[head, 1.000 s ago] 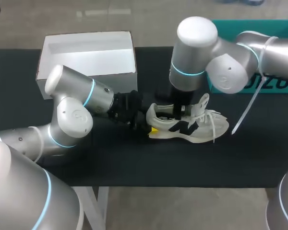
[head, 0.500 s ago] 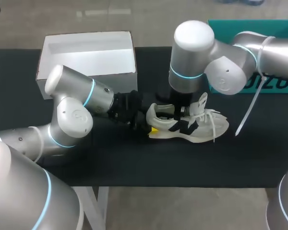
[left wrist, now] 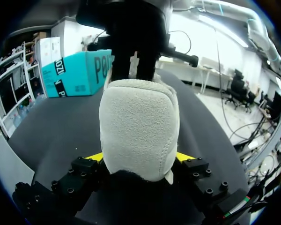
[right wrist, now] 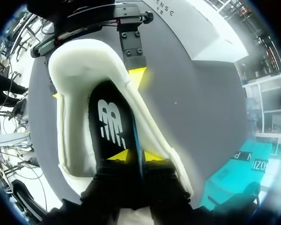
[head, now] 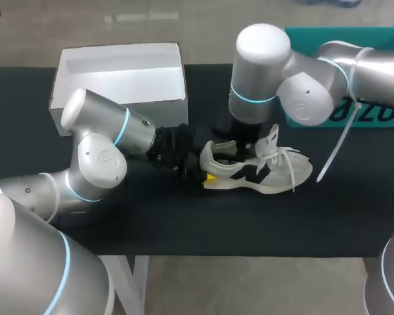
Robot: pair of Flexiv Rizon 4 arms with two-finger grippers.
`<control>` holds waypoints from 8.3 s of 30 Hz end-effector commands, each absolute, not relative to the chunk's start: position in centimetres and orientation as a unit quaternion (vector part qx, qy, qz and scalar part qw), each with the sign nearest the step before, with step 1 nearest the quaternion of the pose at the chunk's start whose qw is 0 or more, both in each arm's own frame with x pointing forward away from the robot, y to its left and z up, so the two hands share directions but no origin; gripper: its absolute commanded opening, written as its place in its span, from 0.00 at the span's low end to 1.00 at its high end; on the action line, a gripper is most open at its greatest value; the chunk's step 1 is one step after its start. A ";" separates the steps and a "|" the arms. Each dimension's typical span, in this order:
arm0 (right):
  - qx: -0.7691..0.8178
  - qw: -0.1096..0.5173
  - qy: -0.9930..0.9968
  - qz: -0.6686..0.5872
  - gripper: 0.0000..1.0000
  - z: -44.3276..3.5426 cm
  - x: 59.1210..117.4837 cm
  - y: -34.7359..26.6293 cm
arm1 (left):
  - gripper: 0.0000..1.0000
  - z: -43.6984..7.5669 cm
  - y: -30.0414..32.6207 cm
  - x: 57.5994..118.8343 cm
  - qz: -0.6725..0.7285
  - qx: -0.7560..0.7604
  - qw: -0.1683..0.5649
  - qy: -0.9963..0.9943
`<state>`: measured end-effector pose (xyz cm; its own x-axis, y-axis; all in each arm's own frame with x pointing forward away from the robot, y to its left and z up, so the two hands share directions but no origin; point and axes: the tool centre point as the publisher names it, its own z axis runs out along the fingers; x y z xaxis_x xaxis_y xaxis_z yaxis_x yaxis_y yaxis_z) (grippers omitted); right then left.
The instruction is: Take the shoe out of the shoebox, open the shoe tongue, remove and reinsert the insole, then place the shoe into the shoebox
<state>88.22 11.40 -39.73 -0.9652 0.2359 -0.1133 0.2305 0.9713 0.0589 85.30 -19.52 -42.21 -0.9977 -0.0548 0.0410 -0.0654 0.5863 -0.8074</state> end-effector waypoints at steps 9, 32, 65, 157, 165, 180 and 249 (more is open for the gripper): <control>0.119 0.019 0.992 0.032 0.44 -42.2 88.0 11.7 | 0.00 -42.3 -19.5 85.1 0.454 0.032 0.006 -0.890; 0.140 -0.020 0.989 0.051 0.00 -41.6 86.3 11.7 | 0.00 -42.3 -19.5 85.1 0.454 0.032 0.006 -0.890; 0.185 0.086 0.972 0.118 0.00 -34.6 86.9 7.7 | 0.00 -42.3 -19.5 85.1 0.454 0.032 0.006 -0.890; 0.400 0.032 0.756 0.516 0.00 -8.2 85.1 12.6 | 0.00 -42.3 -19.5 85.1 0.454 0.032 0.006 -0.890; 0.402 0.038 0.739 0.539 0.00 -7.3 85.0 12.4 | 0.00 -42.3 -19.5 85.1 0.454 0.032 0.006 -0.890; 0.395 0.050 0.760 0.515 0.00 0.0 77.4 10.3 | 0.00 -42.3 -19.5 85.1 0.454 0.032 0.006 -0.890; 0.433 -0.006 0.741 0.513 0.00 -1.9 74.0 11.5 | 1.00 -33.9 -18.2 84.4 0.007 0.143 0.120 -0.982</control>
<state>73.76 11.22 -1.76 -0.6298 0.6319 0.4517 0.6449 0.1013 0.7575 84.16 -17.56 -34.61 -0.9478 -0.2119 0.2381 -0.2777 0.9158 -0.2902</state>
